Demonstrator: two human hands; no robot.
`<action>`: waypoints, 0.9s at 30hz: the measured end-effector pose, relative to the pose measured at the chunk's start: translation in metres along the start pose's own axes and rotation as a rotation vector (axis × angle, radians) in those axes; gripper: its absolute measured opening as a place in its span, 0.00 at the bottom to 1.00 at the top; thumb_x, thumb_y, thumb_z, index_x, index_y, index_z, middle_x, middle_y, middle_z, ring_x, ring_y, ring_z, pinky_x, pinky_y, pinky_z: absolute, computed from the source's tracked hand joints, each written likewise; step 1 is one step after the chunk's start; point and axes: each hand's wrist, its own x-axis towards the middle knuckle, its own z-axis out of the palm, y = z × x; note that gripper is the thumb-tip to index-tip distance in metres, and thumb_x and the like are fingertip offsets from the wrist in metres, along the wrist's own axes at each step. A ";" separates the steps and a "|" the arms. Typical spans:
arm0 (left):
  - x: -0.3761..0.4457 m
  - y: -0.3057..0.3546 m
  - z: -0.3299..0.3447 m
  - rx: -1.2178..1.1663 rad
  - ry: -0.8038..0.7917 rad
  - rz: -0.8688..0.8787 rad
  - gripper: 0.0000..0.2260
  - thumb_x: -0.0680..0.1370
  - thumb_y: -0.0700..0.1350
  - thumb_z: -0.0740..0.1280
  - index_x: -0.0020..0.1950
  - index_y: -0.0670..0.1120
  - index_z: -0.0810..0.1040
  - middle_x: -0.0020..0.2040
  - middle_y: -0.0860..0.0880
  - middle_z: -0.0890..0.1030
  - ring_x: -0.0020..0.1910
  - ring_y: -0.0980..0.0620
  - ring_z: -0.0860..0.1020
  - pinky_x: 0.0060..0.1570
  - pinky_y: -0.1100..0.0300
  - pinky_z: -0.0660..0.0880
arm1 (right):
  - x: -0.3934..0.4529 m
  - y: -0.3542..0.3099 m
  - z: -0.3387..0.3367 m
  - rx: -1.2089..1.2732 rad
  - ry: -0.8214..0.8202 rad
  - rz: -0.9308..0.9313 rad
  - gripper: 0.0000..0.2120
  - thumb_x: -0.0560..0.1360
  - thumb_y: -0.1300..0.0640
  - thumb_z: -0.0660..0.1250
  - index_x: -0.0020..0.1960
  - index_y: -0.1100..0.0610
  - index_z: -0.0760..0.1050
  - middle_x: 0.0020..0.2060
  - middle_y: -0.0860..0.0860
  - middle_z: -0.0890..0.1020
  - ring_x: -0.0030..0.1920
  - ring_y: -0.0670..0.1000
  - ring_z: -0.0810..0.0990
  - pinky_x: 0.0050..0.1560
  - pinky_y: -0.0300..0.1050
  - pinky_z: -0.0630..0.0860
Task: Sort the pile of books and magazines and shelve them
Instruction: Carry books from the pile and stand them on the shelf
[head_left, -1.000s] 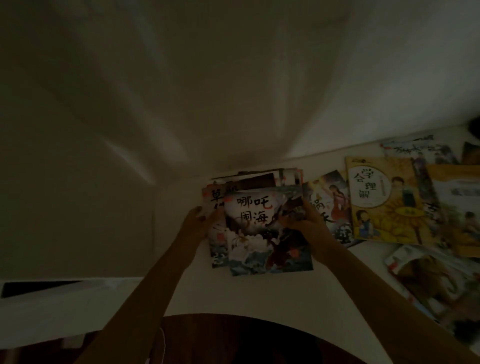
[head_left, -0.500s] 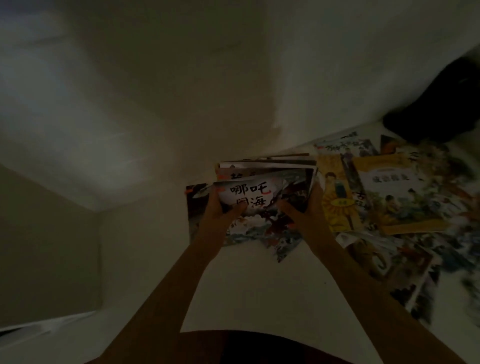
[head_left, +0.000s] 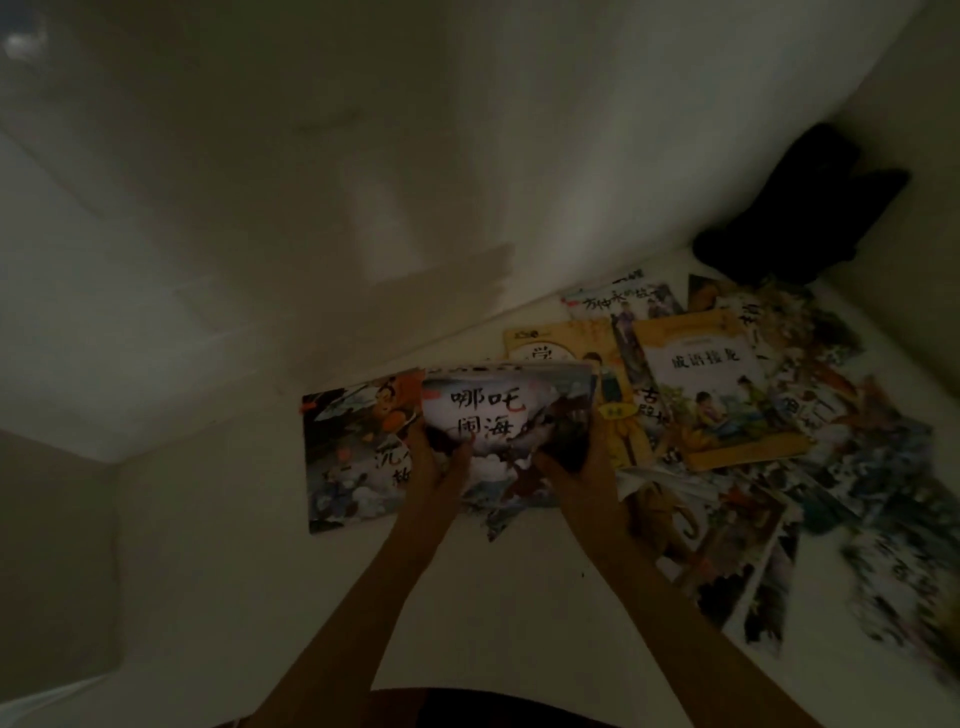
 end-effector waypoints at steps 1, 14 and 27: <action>0.005 0.004 0.005 0.002 -0.008 -0.033 0.23 0.80 0.43 0.60 0.67 0.63 0.54 0.66 0.63 0.65 0.63 0.61 0.67 0.59 0.69 0.69 | 0.006 -0.004 -0.005 -0.009 0.014 0.024 0.32 0.74 0.61 0.68 0.73 0.53 0.57 0.66 0.52 0.71 0.64 0.52 0.73 0.62 0.56 0.73; -0.049 0.047 0.009 -0.074 0.123 -0.091 0.27 0.81 0.39 0.57 0.76 0.53 0.50 0.66 0.54 0.70 0.58 0.58 0.72 0.53 0.68 0.73 | -0.001 -0.047 -0.040 -0.010 -0.269 0.054 0.26 0.80 0.63 0.57 0.74 0.54 0.50 0.59 0.51 0.69 0.54 0.55 0.76 0.40 0.43 0.80; -0.191 0.203 -0.083 0.062 0.294 0.458 0.17 0.81 0.40 0.54 0.68 0.51 0.56 0.60 0.55 0.71 0.58 0.60 0.75 0.50 0.67 0.77 | -0.135 -0.221 -0.006 0.080 -0.425 -0.598 0.22 0.81 0.64 0.54 0.70 0.48 0.57 0.54 0.39 0.72 0.51 0.41 0.77 0.43 0.38 0.80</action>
